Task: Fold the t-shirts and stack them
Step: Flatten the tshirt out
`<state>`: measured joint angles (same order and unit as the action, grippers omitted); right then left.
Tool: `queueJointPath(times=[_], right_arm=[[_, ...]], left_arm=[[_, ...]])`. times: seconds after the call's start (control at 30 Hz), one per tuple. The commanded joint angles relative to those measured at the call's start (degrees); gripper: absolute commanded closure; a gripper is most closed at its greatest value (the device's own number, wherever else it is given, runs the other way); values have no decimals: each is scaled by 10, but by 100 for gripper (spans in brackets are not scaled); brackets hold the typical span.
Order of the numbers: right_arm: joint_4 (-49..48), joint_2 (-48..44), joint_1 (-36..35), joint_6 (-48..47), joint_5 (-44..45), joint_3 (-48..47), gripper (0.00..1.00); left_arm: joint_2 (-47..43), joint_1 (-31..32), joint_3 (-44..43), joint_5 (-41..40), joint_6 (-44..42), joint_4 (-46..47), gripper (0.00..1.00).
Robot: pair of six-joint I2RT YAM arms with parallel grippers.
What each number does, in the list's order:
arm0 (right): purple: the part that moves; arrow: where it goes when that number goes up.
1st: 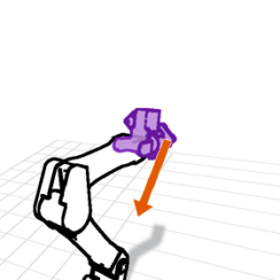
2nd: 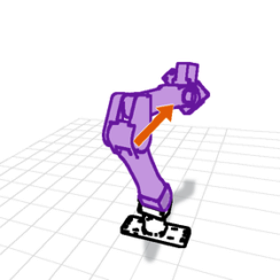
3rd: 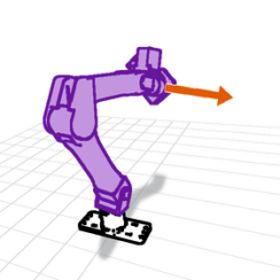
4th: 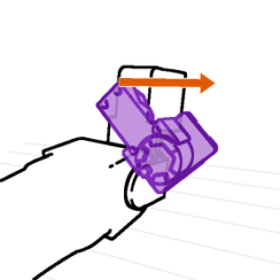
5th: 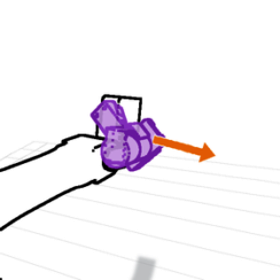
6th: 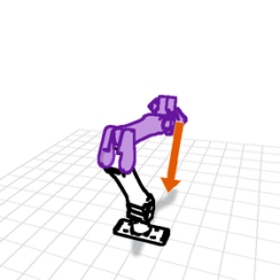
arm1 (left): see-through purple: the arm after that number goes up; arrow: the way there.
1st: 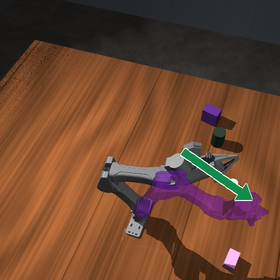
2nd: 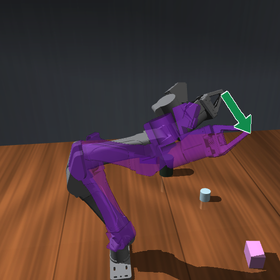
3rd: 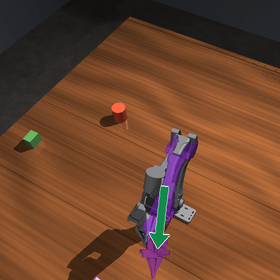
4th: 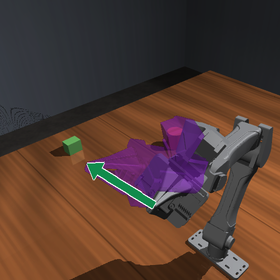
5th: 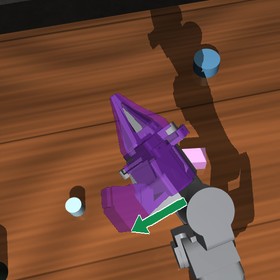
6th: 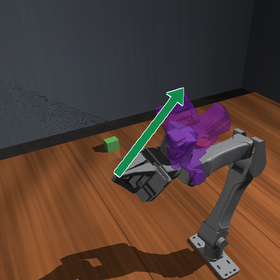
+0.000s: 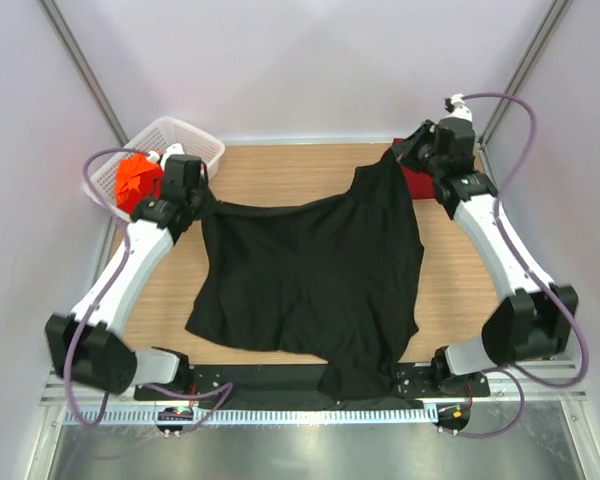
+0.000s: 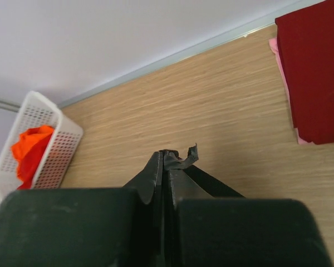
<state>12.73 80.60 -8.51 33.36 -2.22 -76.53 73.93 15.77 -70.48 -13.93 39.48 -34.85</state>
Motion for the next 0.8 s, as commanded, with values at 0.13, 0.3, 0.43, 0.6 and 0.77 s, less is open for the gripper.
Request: queueJointPath(times=[0.13, 0.3, 0.43, 0.6, 0.77], right_arm=[[-52, 183, 7, -53, 42, -141, 99], [-43, 251, 10, -35, 30, -186, 99], [-26, 259, 10, -34, 29, -194, 99], [12, 226, 21, -44, 99, -182, 99], [41, 180, 50, -55, 160, -149, 99]], left_arm=[[212, -67, -112, 91, -13, 59, 100], [326, -87, -194, 115, -10, 15, 100], [366, -101, -228, 125, -13, -2, 100], [416, -115, -275, 167, -40, -24, 100], [447, -127, -293, 202, -49, -16, 99]])
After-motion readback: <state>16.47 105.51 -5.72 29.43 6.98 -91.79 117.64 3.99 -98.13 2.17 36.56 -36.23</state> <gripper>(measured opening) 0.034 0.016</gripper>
